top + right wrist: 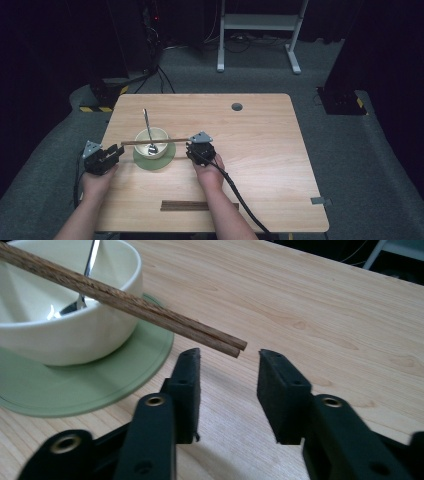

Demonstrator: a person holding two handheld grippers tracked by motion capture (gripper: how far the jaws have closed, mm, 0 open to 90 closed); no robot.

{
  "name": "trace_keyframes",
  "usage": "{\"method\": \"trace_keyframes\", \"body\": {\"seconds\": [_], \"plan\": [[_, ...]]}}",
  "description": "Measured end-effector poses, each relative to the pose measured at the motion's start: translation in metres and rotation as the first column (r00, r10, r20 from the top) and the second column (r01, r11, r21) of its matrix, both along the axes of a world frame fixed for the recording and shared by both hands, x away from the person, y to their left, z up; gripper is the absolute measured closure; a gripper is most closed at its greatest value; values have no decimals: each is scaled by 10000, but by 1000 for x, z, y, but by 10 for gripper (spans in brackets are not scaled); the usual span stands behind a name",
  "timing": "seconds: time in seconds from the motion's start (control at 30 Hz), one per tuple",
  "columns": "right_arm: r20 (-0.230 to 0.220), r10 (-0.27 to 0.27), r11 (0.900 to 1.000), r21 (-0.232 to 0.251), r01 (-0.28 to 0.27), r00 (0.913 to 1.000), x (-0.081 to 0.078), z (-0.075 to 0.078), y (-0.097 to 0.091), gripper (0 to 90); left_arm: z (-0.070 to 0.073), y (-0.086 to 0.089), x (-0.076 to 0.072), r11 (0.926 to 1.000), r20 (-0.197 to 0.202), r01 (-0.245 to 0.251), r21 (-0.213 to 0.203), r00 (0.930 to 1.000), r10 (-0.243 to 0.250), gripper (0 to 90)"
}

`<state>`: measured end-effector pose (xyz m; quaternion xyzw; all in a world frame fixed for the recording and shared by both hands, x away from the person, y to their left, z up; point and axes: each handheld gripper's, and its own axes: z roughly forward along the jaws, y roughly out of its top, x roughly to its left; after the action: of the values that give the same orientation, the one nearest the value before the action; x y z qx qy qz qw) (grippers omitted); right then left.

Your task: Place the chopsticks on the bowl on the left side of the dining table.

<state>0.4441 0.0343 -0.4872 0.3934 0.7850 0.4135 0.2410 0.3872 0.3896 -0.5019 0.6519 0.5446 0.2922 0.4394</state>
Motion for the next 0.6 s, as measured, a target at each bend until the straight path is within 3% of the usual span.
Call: {"method": "trace_keyframes", "body": {"seconds": [0.1,0.27,0.43,0.6], "plan": [[-59,-37,10000,47,38,10000,-2,-1,-1,681,0,-1,-1,9999,67,35,104,10000,-36,714],[23,14,9999,108,-14,10000,-1,0,-2,694,2,-3,-1,9998,199,141,161,9997,-144,743],[-15,-31,9999,114,31,10000,-1,-1,-2,617,2,-4,0,9997,226,197,150,9995,-200,759],[-4,-98,9998,189,98,10000,1,-2,-4,611,3,-6,1,9995,271,234,197,9993,-240,774]]}}
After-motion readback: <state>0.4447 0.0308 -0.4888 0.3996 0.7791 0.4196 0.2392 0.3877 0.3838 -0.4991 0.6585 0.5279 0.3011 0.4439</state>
